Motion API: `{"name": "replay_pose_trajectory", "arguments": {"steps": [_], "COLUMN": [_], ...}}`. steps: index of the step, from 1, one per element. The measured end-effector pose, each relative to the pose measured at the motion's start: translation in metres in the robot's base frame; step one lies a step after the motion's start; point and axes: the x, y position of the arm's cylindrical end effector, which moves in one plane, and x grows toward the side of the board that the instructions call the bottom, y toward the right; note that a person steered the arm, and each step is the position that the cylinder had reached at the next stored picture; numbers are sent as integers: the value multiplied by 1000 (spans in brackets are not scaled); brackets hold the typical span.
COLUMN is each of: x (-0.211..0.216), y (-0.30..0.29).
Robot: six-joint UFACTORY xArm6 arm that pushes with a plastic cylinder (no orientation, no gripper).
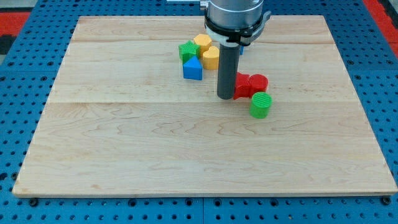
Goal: Move the green circle bottom right to the red circle
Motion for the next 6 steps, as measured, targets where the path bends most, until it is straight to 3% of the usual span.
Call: {"name": "replay_pose_trajectory", "arguments": {"steps": [2,3,6], "x": [50,40,10], "y": [57,73,9]}}
